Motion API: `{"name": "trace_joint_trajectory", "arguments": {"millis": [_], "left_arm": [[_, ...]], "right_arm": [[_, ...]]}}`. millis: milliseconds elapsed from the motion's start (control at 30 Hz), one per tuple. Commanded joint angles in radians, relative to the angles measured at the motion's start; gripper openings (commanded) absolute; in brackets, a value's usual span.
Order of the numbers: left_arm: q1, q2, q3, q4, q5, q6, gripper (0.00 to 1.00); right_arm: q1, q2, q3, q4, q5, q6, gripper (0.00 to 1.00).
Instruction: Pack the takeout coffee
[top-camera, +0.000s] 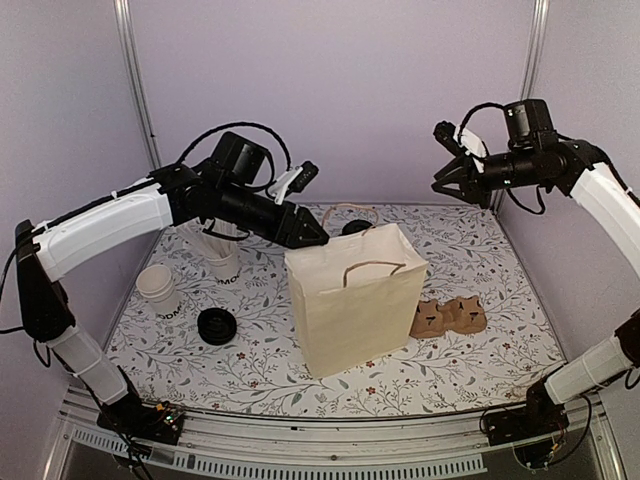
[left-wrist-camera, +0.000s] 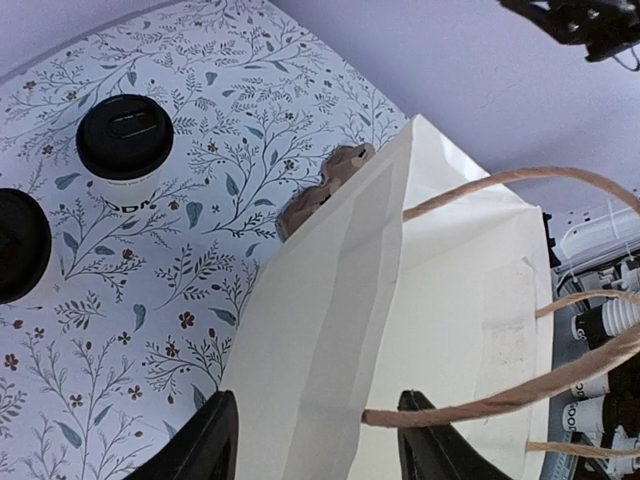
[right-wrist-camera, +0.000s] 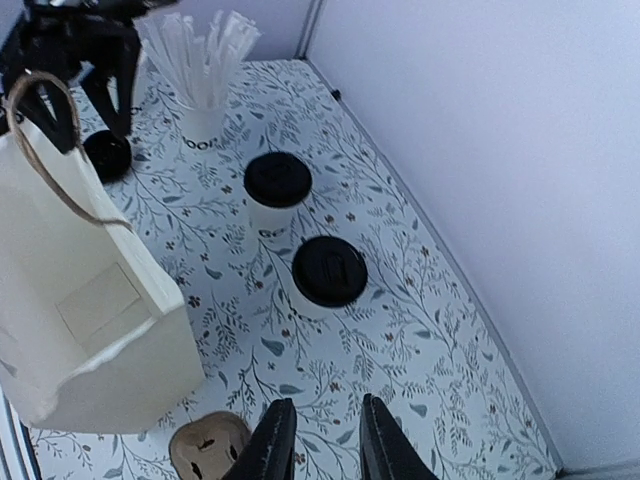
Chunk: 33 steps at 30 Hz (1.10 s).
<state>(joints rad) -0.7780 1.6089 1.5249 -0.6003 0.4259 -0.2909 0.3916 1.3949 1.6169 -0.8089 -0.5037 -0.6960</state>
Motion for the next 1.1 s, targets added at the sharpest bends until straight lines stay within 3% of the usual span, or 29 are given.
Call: {"name": "trace_joint_trajectory", "arguments": {"millis": [0,167,300,500,800,1067], "left_arm": [[-0.010,-0.023,0.019,0.012,-0.022,0.022,0.57],[-0.010,-0.049,0.020,0.025,-0.050,0.020,0.58],[-0.008,-0.098,0.018,0.035,-0.092,0.032,0.59],[-0.007,-0.161,0.000,0.062,-0.109,0.047,0.60],[-0.008,-0.273,-0.089,0.154,-0.112,0.062,0.62],[-0.008,-0.304,-0.132,0.165,-0.130,0.061,0.63]], "right_arm": [[-0.146,-0.069,-0.169,0.049,0.039,-0.002,0.26],[-0.211,-0.064,-0.379,0.009,0.088,-0.087,0.40],[-0.217,-0.061,-0.506,-0.049,0.122,-0.194,0.64],[-0.216,-0.019,-0.559,-0.132,0.225,-0.387,0.97],[-0.206,0.095,-0.572,-0.109,0.344,-0.544,0.99],[-0.146,0.190,-0.581,-0.066,0.429,-0.573,0.99]]}}
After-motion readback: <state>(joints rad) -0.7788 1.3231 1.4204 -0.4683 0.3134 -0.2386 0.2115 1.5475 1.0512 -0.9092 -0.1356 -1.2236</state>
